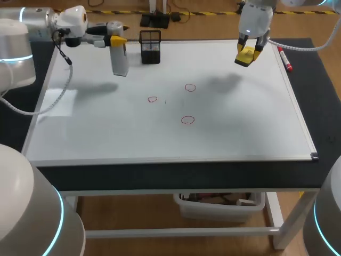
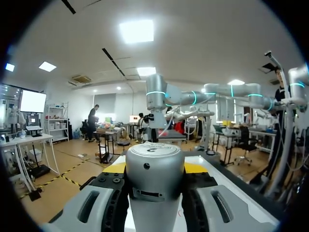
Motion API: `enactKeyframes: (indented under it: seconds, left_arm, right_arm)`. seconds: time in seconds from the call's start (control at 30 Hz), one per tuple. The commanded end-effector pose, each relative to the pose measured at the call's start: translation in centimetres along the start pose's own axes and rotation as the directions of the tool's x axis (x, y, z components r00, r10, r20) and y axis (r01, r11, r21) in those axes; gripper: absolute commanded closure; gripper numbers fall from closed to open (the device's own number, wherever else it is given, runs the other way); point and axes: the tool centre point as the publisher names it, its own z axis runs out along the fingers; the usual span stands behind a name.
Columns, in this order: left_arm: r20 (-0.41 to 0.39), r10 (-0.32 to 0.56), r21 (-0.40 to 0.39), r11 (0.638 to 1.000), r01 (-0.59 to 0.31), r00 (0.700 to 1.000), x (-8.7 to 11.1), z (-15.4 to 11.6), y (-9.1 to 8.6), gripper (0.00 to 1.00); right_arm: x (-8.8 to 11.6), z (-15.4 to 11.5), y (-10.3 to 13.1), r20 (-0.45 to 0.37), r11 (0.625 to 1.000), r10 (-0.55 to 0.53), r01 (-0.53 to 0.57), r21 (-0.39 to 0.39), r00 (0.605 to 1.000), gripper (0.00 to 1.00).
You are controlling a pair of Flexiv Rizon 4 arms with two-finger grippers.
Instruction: Pick up the inspection probe, press it on each red-marked spot on the whiteboard one by one, put down the probe, pick up the eraser, and wipe off all the red marks.
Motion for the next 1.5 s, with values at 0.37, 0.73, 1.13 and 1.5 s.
enactKeyframes:
  seconds: [0.37, 0.73, 1.13, 1.5]
  left_arm:
    - [0.023, -0.030, 0.003, 1.000, 0.030, 0.999, -2.1, -3.8, 0.8, 1.00]
    - [0.049, -0.033, 0.024, 0.999, 0.032, 0.998, -2.5, -5.3, 1.2, 1.00]
    - [0.066, -0.039, 0.036, 0.999, 0.036, 0.997, -2.3, -6.0, 1.3, 1.00]
    - [0.066, -0.039, 0.036, 0.999, 0.036, 0.997, -2.3, -6.0, 1.3, 1.00]
  right_arm:
    - [0.1, -0.2, 0.0, -0.004, 1.000, -0.002, 0.002, 0.002, 1.000, 1.00]
    - [0.1, -0.2, 0.0, -0.004, 1.000, -0.002, 0.002, 0.002, 1.000, 1.00]
    - [0.1, -0.2, 0.0, -0.004, 1.000, -0.002, 0.002, 0.002, 1.000, 1.00]
    - [0.1, -0.2, 0.0, -0.004, 1.000, -0.002, 0.002, 0.002, 1.000, 1.00]
